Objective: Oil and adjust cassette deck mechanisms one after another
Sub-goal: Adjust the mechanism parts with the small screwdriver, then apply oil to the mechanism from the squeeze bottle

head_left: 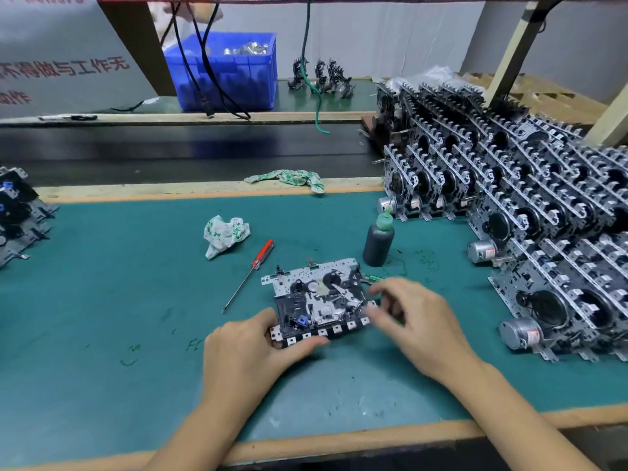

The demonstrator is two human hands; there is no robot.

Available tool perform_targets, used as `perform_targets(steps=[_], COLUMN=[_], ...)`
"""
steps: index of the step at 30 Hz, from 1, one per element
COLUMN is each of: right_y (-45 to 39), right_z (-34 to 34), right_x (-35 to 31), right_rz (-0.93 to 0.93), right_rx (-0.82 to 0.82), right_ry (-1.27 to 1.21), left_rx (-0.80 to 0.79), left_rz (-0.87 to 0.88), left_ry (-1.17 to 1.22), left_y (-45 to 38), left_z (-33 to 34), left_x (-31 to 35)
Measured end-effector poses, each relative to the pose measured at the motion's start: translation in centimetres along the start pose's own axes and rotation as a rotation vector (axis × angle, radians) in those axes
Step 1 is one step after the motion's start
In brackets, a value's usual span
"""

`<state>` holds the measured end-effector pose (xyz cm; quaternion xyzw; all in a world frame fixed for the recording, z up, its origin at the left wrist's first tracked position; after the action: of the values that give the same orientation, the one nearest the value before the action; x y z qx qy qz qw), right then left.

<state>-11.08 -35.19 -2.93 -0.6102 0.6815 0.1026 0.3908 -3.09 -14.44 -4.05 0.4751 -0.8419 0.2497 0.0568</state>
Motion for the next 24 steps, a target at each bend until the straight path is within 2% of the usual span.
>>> perform_targets(steps=[2,3,4,6,8,11,13,18,24], right_y=[-1.2,-2.0,-2.9,-4.8,-6.2,-6.9,-6.5,-3.4,0.0], right_z=[-1.5,-1.9,-2.0,-1.2,-0.1,0.9,0.8,-1.2,-1.1], right_x=[0.4,0.7,1.0,1.8,2.6,3.2,2.8,0.6,-0.5], right_rz=[0.082,0.124,0.183,0.33,0.439,0.522,0.472,0.212,0.226], right_rx=[0.365,0.495,0.539,0.453,0.357,0.309,0.332,0.419,0.511], right_ry=[-0.171,-0.235,-0.312,-0.453,-0.492,-0.505,-0.551,-0.614,-0.755], left_rx=[-0.046,-0.07,-0.088,-0.094,-0.094,-0.113,-0.108,-0.106,-0.112], left_rz=[-0.05,-0.063,-0.067,-0.043,-0.014,0.034,0.052,0.043,0.057], left_ry=[-0.034,-0.07,-0.119,-0.228,-0.275,-0.236,-0.225,-0.223,-0.248], left_y=[-0.1,-0.1,0.0,0.2,0.2,0.0,0.0,0.1,0.2], left_z=[0.1,0.2,0.3,0.5,0.4,0.1,0.0,-0.1,0.1], left_x=[0.0,-0.1,-0.1,0.1,0.4,0.8,0.8,0.8,0.9])
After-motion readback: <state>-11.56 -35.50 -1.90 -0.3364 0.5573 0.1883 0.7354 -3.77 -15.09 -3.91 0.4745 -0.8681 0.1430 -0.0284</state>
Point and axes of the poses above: each hand's wrist, its own y-axis away from the middle knuckle, its own z-axis out of the palm, x = y × z, the point moved 3 cm from there along -y, towards the middle knuckle, and after that the axes turned 10 degrees about -y, right-handed, at the moved point
